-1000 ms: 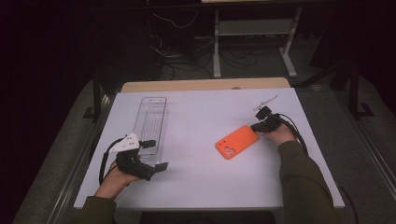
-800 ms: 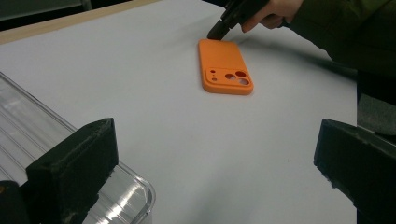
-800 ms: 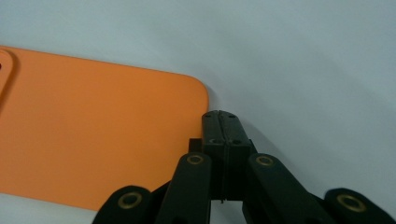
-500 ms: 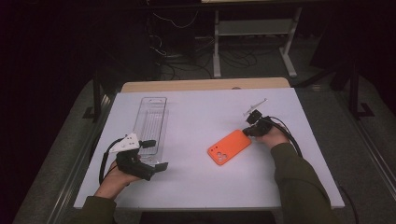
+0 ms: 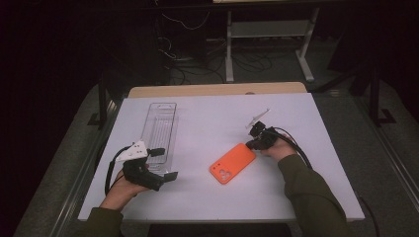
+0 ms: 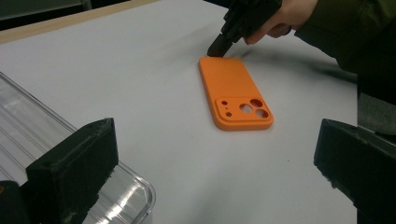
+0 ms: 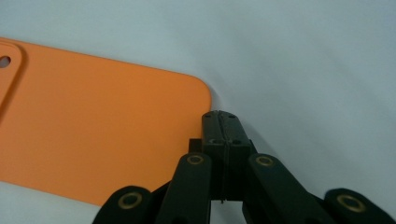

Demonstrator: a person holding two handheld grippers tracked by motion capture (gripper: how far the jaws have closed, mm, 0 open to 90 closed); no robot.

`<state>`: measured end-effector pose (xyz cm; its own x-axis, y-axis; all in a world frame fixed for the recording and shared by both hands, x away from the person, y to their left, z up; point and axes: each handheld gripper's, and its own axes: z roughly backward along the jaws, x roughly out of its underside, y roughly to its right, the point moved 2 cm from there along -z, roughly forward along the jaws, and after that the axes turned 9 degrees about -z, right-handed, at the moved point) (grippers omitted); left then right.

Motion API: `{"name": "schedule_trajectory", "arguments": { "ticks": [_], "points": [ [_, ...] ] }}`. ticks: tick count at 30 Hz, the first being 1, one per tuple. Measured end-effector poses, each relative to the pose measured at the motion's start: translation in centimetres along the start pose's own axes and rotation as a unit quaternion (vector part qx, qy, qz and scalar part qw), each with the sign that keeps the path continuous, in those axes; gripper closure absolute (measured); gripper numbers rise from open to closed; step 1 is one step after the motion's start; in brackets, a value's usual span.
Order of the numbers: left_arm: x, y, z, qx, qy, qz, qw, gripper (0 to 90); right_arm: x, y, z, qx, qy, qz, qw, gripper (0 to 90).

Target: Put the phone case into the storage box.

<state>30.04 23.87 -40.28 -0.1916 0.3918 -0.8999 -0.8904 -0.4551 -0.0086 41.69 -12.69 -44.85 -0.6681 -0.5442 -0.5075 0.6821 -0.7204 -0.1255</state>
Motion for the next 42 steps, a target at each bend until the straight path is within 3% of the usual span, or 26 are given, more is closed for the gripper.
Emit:
{"name": "schedule_trajectory", "arguments": {
  "ticks": [9, 15, 16, 23, 28, 33, 42],
  "points": [
    [0.0, 0.1, 0.0, 0.000, 0.000, 0.006, 1.0000, 0.0, -0.5, -2.3, -0.5, -0.004, -0.006, 0.036, 0.9993, 88.4],
    [0.0, 0.1, 0.0, 0.000, 0.000, 0.007, 1.0000, 0.0, -0.6, -3.5, -0.7, -0.019, -0.006, 0.044, 0.9988, 88.4],
    [0.0, 0.1, 0.0, 0.000, -0.001, 0.007, 1.0000, 0.0, -0.6, -3.7, -0.8, -0.011, -0.008, 0.049, 0.9987, 88.4],
    [0.0, 0.2, 0.0, -0.001, 0.000, 0.006, 1.0000, 0.0, -0.6, -3.6, -0.7, -0.008, -0.006, 0.048, 0.9988, 88.3],
    [0.0, 0.1, 0.0, -0.001, -0.001, 0.004, 1.0000, 0.0, -0.9, -3.4, 0.0, -0.003, 0.011, 0.040, 0.9992, 88.1],
    [0.0, 0.1, 0.0, 0.000, 0.000, 0.006, 1.0000, 0.0, -0.8, -3.1, 1.1, -0.007, 0.034, 0.000, 0.9994, 72.7],
    [0.0, 0.1, 0.1, 0.000, -0.002, 0.003, 1.0000, 0.0, 0.0, -2.7, 3.5, 0.029, 0.095, -0.015, 0.9949, 34.6]
  ]
}}
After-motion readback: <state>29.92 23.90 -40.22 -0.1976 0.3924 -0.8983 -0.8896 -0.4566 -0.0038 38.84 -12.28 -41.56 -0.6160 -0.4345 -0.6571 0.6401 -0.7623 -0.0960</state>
